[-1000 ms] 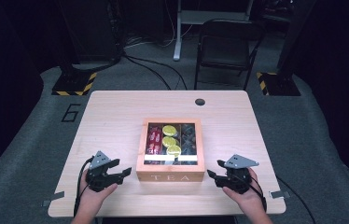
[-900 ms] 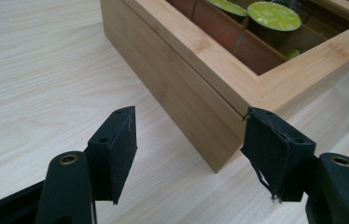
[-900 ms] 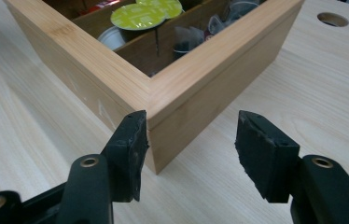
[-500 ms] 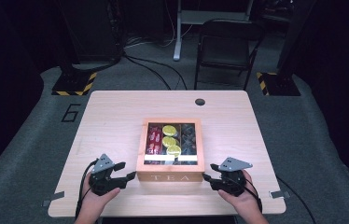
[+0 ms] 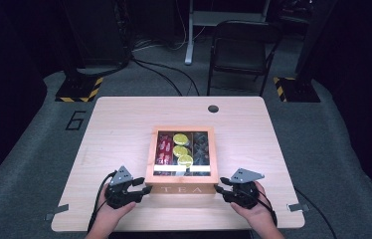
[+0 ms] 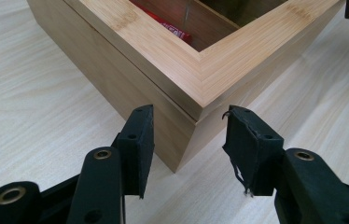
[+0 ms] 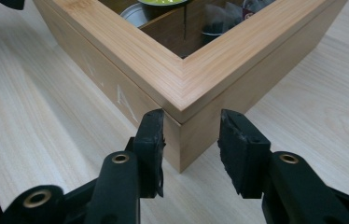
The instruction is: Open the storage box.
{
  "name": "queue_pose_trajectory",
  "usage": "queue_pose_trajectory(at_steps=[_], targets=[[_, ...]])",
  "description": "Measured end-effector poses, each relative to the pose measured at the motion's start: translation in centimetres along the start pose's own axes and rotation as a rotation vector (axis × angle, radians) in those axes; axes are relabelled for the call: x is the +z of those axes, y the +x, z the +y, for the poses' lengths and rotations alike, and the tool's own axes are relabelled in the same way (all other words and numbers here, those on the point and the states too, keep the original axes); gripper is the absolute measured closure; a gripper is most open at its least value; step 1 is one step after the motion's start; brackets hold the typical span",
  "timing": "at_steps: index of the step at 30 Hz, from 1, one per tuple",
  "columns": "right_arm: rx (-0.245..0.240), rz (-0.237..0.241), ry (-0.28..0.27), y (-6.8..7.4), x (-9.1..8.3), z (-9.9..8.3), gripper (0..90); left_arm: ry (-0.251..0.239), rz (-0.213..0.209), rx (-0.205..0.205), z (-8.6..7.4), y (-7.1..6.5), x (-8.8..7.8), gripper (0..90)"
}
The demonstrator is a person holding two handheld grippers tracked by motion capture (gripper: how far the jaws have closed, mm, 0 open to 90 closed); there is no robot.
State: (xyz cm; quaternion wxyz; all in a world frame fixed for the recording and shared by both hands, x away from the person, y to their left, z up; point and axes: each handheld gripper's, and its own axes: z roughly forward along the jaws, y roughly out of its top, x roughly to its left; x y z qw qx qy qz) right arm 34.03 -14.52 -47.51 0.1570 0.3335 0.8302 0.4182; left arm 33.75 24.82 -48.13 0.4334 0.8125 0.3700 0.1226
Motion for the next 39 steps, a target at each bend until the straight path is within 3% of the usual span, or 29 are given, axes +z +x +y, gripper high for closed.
queue_pose_trajectory(at_steps=[8, 10, 15, 24, 28, 33, 39], targets=[[-0.03, 0.014, 0.019, 0.24, 0.39, 0.07, 64.4, 0.006, 0.02, 0.032, 0.02, -0.33, 0.53, 54.0], [-0.006, 0.017, 0.018, 0.22, 0.39, 0.04, 64.6, 0.005, 0.019, 0.03, 0.01, -0.31, 0.53, 54.0], [-0.009, 0.023, 0.023, 0.12, 0.37, 0.03, 64.5, 0.005, 0.019, 0.029, 0.0, -0.31, 0.53, 54.0], [-0.024, -0.013, 0.026, 0.32, 0.75, 0.04, 54.8, 0.003, 0.02, 0.03, 0.03, -0.29, 0.59, 53.2], [-0.013, 0.008, 0.026, 0.35, 0.76, 0.23, 57.9, 0.01, 0.025, 0.038, 0.15, -0.36, 0.56, 53.0], [-0.031, -0.009, 0.023, 0.53, 0.63, 0.31, 58.6, -0.012, 0.022, 0.032, 0.34, -0.39, 0.16, 53.2], [-0.015, 0.003, -0.003, 0.38, 0.31, 0.46, 62.0, -0.007, 0.038, 0.058, 0.58, -0.59, 0.09, 54.2]])
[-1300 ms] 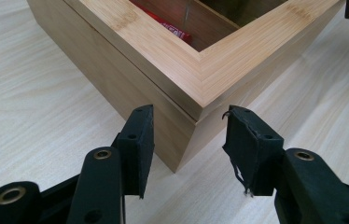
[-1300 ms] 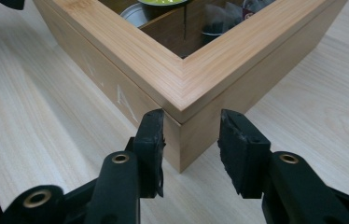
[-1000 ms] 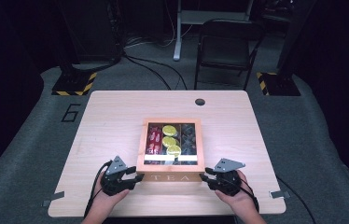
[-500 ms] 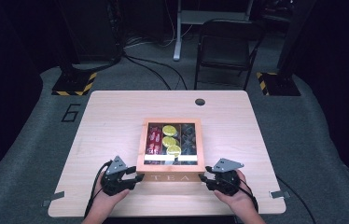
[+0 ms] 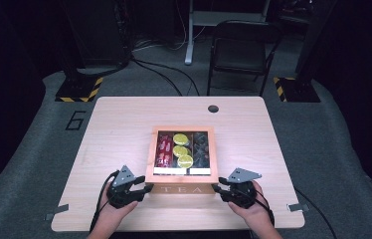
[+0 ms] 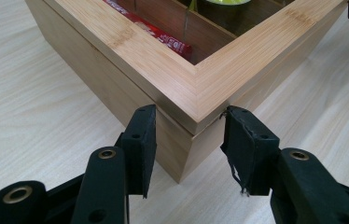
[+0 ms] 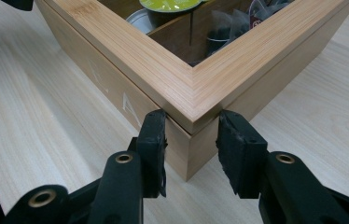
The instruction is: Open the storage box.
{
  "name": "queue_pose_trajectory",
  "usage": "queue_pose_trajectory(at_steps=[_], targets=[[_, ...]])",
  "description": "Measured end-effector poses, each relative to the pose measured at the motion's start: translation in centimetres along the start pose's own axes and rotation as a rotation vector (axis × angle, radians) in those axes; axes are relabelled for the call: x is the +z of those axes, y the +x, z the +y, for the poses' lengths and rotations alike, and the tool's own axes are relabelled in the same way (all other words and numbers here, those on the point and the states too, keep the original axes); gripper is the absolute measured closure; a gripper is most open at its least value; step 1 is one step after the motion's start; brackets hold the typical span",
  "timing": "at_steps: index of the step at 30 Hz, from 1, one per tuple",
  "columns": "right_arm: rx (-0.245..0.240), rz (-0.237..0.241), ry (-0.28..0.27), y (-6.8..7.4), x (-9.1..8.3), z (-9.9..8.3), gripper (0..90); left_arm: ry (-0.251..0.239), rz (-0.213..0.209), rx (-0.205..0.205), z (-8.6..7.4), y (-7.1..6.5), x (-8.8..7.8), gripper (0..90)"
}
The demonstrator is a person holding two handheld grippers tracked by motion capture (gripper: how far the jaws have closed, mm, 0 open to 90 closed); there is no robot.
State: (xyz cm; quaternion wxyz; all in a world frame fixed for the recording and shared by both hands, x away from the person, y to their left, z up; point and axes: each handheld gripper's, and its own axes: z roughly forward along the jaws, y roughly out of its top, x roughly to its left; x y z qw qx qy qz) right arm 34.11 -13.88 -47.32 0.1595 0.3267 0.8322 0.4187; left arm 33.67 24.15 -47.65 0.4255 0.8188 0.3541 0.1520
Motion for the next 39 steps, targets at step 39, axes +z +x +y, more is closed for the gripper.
queue_pose_trajectory(at_steps=[39], targets=[[0.003, -0.025, -0.078, -0.9, -1.6, 3.8, 61.9, -0.116, 0.009, -0.04, 3.6, 0.7, -1.6, 52.8]])
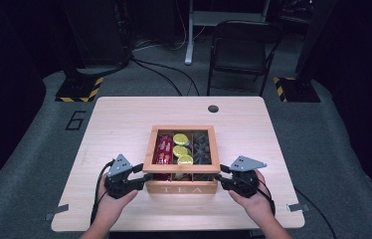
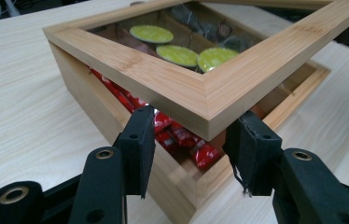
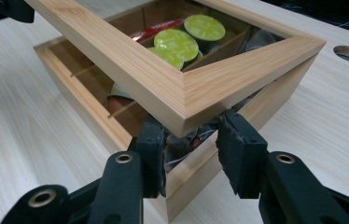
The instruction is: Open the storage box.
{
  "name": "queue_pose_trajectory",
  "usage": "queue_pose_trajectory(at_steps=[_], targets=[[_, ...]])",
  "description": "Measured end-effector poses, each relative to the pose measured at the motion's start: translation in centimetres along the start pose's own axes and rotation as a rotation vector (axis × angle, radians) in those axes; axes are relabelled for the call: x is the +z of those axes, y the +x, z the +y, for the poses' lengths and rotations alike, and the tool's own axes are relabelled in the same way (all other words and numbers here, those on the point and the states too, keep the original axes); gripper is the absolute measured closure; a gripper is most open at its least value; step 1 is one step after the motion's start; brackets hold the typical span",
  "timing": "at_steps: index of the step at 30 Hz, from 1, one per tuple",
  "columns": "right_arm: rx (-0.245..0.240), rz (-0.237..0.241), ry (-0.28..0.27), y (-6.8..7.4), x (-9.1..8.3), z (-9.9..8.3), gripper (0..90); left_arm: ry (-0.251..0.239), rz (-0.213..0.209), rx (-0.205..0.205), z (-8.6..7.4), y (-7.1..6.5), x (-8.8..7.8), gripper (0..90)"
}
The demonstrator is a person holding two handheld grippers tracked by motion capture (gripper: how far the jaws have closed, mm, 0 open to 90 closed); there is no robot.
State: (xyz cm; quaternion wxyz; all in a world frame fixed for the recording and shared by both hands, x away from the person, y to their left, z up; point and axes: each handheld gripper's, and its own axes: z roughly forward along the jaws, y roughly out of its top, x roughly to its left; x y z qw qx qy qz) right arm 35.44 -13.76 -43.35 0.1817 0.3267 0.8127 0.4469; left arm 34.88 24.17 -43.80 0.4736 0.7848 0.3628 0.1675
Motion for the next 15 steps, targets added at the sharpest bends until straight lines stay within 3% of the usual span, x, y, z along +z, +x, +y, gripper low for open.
queue_pose_trajectory(at_steps=[5, 11, 15], targets=[[0.017, 0.01, 0.006, -0.5, -0.3, 1.2, 61.8, -0.013, 0.005, -0.017, 1.1, 0.4, -0.2, 53.0], [0.017, 0.001, 0.011, -1.1, -0.7, 2.5, 61.6, -0.026, 0.042, 0.016, 2.4, 0.3, -0.7, 53.2], [0.025, 0.0, -0.009, -1.4, -1.1, 3.3, 61.2, -0.036, 0.042, 0.015, 3.2, 0.5, -0.9, 53.1]])
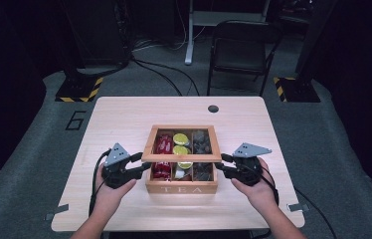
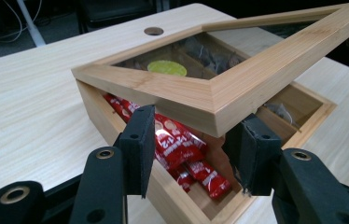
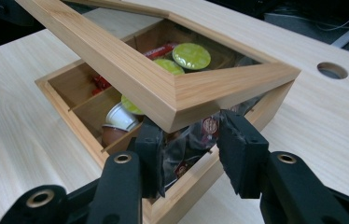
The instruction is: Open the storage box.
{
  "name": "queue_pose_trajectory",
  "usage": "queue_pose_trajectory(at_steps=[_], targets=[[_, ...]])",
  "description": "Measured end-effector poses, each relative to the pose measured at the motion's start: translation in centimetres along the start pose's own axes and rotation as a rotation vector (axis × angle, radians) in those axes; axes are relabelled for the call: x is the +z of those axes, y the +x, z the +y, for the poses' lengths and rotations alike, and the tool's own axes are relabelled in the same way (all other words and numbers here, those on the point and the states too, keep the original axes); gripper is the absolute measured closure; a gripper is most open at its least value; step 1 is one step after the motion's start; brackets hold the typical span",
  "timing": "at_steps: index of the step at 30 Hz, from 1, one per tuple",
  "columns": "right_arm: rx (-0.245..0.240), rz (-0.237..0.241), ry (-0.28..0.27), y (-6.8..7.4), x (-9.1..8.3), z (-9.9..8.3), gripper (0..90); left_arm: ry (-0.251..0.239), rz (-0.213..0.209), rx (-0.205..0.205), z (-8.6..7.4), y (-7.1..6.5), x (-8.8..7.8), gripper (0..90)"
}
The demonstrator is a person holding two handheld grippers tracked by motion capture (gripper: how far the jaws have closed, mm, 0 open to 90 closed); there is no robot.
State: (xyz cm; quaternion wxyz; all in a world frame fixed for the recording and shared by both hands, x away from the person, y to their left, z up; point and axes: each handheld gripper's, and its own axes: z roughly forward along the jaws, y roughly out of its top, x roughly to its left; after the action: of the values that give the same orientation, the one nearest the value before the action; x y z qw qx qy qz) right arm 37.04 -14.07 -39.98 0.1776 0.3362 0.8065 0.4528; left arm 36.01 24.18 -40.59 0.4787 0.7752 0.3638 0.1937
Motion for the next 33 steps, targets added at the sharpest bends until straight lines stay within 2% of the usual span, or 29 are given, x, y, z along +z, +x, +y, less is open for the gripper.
queue_pose_trajectory(at_steps=[7, 11, 12, 14, 19, 21, 27, 30, 33], targets=[[-0.031, -0.022, -0.01, -0.1, -0.4, 1.4, 60.1, -0.01, 0.007, 0.015, 1.3, 0.4, -0.2, 53.9], [-0.042, -0.032, -0.025, -0.2, -0.6, 2.1, 59.2, -0.025, 0.002, -0.003, 1.8, 0.6, -0.2, 54.2], [-0.032, -0.038, -0.027, -0.1, -0.6, 2.2, 59.1, -0.024, 0.001, 0.0, 2.0, 0.7, -0.2, 54.2], [-0.045, -0.042, -0.033, -0.3, -0.7, 2.5, 59.1, -0.033, 0.004, 0.001, 2.3, 0.9, -0.2, 54.3], [-0.045, -0.057, -0.048, -0.3, -0.7, 3.3, 59.1, -0.027, 0.006, 0.009, 3.3, 1.3, -0.2, 54.7], [-0.059, -0.067, -0.044, -0.5, -0.7, 3.9, 58.9, -0.024, 0.003, 0.012, 3.6, 1.4, -0.2, 55.6], [-0.055, -0.081, -0.047, -0.8, -0.6, 5.1, 58.0, -0.048, -0.003, -0.013, 4.7, 2.1, -0.1, 56.7], [-0.067, -0.095, -0.052, -1.1, -0.5, 5.9, 57.8, -0.064, -0.007, -0.034, 5.3, 2.5, 0.0, 56.8], [-0.067, -0.099, -0.056, -1.3, -0.4, 6.4, 57.9, -0.068, -0.005, -0.032, 5.9, 2.7, 0.1, 56.8]])
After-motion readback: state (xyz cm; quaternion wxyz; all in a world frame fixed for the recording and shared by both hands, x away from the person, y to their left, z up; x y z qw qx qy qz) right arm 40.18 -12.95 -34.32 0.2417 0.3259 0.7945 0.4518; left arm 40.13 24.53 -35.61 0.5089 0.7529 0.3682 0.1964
